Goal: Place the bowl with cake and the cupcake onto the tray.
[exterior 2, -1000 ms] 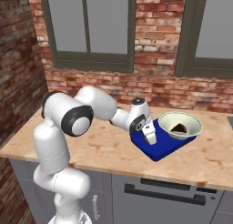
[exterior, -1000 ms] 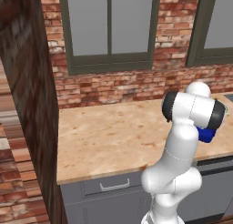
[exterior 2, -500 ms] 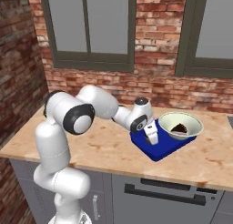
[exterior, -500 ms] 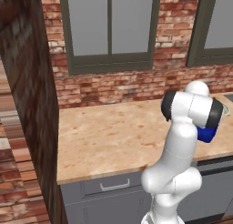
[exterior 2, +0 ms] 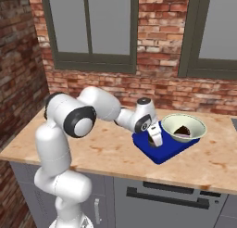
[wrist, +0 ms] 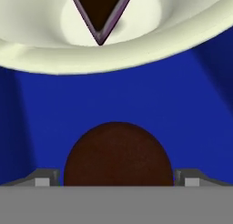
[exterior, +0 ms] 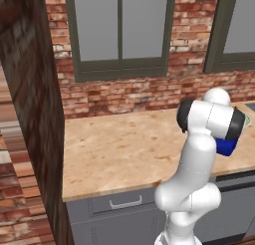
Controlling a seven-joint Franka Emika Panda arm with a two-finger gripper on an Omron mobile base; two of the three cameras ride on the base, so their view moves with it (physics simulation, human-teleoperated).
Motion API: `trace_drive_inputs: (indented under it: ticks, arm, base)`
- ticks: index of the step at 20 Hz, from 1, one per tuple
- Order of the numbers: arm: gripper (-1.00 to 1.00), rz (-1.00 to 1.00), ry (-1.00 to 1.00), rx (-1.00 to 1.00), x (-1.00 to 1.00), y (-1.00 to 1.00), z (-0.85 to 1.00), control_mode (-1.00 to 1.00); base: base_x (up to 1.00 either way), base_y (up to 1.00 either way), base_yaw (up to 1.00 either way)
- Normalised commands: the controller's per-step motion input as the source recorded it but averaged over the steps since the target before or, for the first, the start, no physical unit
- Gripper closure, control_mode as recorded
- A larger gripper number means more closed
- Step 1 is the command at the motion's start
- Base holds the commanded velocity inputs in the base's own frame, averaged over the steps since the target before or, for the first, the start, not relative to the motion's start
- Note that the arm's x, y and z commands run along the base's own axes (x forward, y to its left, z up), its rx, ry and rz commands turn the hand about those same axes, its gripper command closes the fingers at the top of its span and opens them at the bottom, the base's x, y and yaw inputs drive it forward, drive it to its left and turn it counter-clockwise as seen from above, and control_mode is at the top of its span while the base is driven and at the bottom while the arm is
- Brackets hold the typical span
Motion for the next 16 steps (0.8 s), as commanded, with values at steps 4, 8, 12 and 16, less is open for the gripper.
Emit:
trace_drive_inputs:
  ticks: [4, 8, 12, 16]
  arm:
    - [-1.00, -0.01, 0.14, -0.07, -0.01, 0.21, 0.41, -1.00]
    - [-1.00, -0.04, 0.16, -0.04, -0.03, 0.16, 0.52, -1.00]
    - [-1.00, -0.03, 0.13, 0.00, -0.29, 0.42, 0.42, -1.00]
    - [-1.00, -0.01, 0.03, 0.00, -0.44, 0.79, 0.34, -1.00]
  base:
    - [0.00, 0.00, 0.00]
    - [0.00, 0.00, 0.00]
    - [0.00, 0.00, 0.00]
    - [0.00, 0.00, 0.00]
